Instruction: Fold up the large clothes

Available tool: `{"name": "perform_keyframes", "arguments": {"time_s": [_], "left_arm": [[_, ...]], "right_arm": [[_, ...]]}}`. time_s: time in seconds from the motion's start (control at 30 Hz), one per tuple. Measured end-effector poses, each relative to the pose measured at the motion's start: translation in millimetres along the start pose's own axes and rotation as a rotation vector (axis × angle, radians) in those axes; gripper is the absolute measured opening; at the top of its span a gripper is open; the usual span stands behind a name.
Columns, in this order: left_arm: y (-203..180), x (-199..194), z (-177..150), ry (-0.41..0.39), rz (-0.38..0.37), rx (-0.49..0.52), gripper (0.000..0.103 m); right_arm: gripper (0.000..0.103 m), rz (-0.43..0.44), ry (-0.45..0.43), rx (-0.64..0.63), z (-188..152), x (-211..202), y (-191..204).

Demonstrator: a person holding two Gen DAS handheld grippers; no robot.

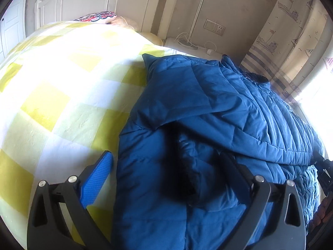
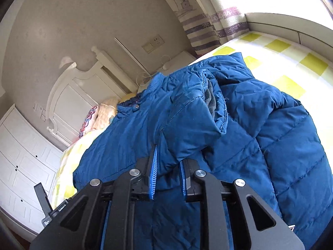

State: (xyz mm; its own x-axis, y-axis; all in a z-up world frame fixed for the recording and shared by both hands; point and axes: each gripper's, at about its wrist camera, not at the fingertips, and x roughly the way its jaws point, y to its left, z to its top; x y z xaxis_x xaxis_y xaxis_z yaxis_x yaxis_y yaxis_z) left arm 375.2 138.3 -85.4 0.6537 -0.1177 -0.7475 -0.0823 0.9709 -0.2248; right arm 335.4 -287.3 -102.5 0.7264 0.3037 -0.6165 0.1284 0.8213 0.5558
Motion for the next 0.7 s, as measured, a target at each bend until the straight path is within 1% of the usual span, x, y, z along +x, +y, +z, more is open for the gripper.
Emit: {"name": "perform_keyframes", "arguments": {"time_s": [0.03,0.07,0.1,0.13,0.2,0.23,0.27,0.33,0.4,0.47,0.5,0.53,0.57,0.6,0.63,0.67,0.7], "left_arm": [[-0.5,0.5,0.0,0.0,0.001,0.0,0.101],[-0.3,0.6,0.0,0.0,0.0,0.0,0.101],[0.0,0.5,0.1,0.0,0.0,-0.001,0.101],[-0.1,0.7,-0.3,0.0,-0.001,-0.001,0.101],[0.0,1.0,-0.7,0.0,-0.001,-0.001,0.101],[-0.1,1.2,-0.7,0.0,0.001,0.0,0.101],[0.0,1.1,-0.7,0.001,0.003,0.001,0.101],[-0.4,1.4,-0.4,0.002,0.006,0.004,0.101],[-0.5,1.2,-0.3,0.002,0.007,0.004,0.101],[-1.3,1.0,-0.3,0.003,0.007,0.004,0.101],[-1.1,0.9,-0.3,0.002,0.007,0.004,0.101],[-0.9,0.7,-0.2,0.001,0.005,0.002,0.101],[-0.7,0.1,-0.4,-0.001,0.002,-0.001,0.101],[0.1,-1.2,-1.2,-0.003,0.006,-0.008,0.101],[1.0,-3.9,-2.3,-0.009,0.02,-0.017,0.101],[1.3,-9.7,-4.6,-0.026,0.033,-0.021,0.1],[-0.5,-19.5,-8.2,-0.06,0.047,-0.017,0.1]], "right_arm": [[0.021,0.013,0.02,0.029,-2.9,-1.7,-5.8],[0.026,0.017,0.02,0.054,-3.3,-8.3,-7.9],[0.03,-0.002,-0.001,0.06,-3.2,-19.1,-7.5],[0.038,-0.037,-0.055,0.053,-3.4,-33.4,-5.4],[0.039,-0.125,-0.203,0.012,-3.5,-63.4,3.3],[0.039,-0.169,-0.261,-0.039,-0.5,-72.7,12.3],[0.039,-0.192,-0.29,-0.096,4.4,-75.8,22.6],[0.04,-0.201,-0.266,-0.206,17.0,-65.8,42.7],[0.043,-0.226,-0.213,-0.326,26.3,-42.9,61.5],[0.057,-0.303,-0.167,-0.43,28.4,-14.3,69.8],[0.059,-0.354,-0.134,-0.458,28.4,2.0,67.1],[0.062,-0.397,-0.081,-0.466,26.4,19.8,59.9],[0.064,-0.403,-0.048,-0.466,20.1,33.2,51.9],[0.064,-0.398,-0.066,-0.464,16.9,35.9,47.7],[0.065,-0.399,-0.065,-0.463,16.5,35.2,47.0],[0.065,-0.4,-0.066,-0.463,17.1,34.3,47.0],[0.065,-0.399,-0.067,-0.463,16.2,34.4,46.4]]}}
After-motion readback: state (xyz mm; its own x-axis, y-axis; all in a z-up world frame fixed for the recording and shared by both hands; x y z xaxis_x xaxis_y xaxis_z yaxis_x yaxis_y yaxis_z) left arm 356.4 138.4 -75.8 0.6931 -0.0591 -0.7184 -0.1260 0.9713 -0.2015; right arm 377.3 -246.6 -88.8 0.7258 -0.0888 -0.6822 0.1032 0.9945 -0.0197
